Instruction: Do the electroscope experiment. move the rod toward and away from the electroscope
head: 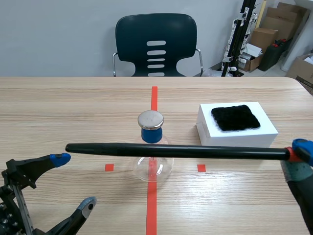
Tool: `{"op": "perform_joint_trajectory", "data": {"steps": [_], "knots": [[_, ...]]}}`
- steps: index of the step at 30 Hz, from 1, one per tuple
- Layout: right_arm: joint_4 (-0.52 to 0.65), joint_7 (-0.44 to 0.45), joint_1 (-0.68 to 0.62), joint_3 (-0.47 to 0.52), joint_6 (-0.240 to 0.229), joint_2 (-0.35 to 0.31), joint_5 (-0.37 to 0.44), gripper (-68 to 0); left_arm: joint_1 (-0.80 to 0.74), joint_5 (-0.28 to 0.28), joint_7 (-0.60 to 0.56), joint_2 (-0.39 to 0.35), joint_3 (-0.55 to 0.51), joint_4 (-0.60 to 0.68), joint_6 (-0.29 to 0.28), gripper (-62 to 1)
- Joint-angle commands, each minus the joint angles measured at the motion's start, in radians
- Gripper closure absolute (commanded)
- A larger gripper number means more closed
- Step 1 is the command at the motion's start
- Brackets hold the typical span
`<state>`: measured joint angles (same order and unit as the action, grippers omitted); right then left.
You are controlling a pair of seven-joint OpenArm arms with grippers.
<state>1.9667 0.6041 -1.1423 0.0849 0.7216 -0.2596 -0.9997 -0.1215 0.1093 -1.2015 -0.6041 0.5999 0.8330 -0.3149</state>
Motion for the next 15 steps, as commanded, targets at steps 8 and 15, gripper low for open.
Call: {"op": "perform_joint_trajectory", "data": {"steps": [8,15], "knots": [[0.014,0.027,-0.002,0.139,0.022,0.002,0.181,-0.2,0.005,0.006,-0.014,-0.003,-0.006,0.019,-0.002,-62.3],[0.013,0.054,-0.001,0.283,-0.027,0.002,0.319,-0.2,0.005,0.006,-0.014,-0.003,-0.006,0.019,-0.002,-62.3]]}}
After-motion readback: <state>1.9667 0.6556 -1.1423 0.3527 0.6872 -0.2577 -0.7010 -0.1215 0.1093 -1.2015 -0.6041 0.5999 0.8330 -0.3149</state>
